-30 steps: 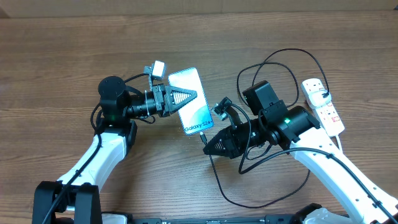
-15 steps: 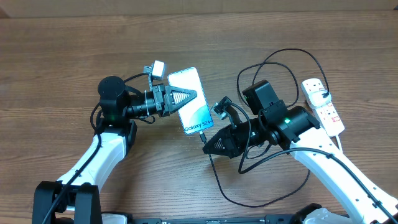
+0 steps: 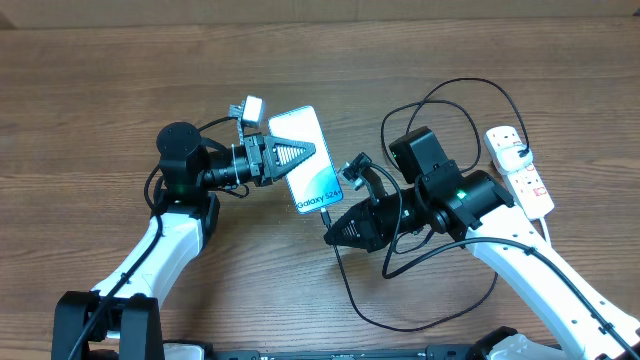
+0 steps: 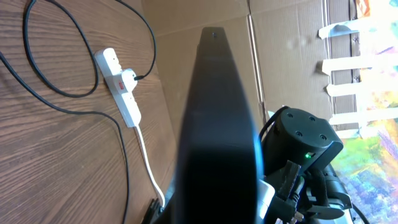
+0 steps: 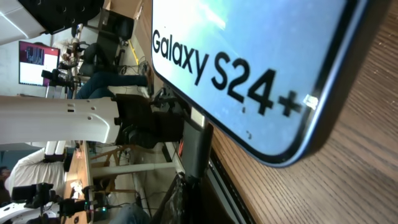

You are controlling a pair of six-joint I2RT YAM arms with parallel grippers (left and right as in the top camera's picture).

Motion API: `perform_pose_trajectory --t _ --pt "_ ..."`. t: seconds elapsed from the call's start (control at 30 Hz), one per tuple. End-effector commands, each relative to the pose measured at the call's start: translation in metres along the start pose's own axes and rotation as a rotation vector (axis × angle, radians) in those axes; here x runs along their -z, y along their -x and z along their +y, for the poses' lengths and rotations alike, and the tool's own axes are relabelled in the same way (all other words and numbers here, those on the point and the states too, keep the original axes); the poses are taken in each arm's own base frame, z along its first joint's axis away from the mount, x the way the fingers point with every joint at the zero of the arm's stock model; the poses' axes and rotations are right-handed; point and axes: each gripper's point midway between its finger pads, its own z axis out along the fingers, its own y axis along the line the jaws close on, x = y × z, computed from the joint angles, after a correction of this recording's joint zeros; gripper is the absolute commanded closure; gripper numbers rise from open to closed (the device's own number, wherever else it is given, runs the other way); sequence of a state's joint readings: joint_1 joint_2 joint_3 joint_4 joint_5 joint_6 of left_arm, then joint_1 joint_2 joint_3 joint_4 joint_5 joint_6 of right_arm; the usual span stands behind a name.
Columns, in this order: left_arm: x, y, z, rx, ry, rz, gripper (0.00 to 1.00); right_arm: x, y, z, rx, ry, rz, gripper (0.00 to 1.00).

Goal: Plug charger to phone and switch on socket
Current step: 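Align the plug with the phone's bottom port using the right gripper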

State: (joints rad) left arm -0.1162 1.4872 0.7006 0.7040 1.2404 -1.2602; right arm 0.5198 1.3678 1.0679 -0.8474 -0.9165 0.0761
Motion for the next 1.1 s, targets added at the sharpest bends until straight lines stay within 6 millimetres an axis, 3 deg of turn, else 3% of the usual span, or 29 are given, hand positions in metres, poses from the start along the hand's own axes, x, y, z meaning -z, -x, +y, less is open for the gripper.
perform_pose_trajectory --t 0.0,0.37,0.57,0.87,1.07 --pt "-0.004 -0.003 -0.011 -0.053 -0.024 0.044 0.96 0.006 0.013 0.012 0.058 0.012 -0.04 0.96" --pt "-0.007 -0.01 -0.013 -0.064 -0.034 0.077 0.96 0.006 0.018 0.012 0.176 0.002 -0.058 0.96" --pt "-0.006 -0.02 -0.016 -0.084 -0.054 0.134 0.96 0.008 0.021 -0.011 0.173 -0.127 -0.068 0.96" --pt "-0.009 -0.023 -0.016 -0.096 -0.058 0.144 0.96 0.008 0.032 0.0 0.189 -0.081 -0.109 0.96" --pt "-0.01 -0.021 -0.016 -0.111 -0.055 0.132 0.96 0.007 0.028 -0.001 0.15 -0.08 -0.095 0.88"
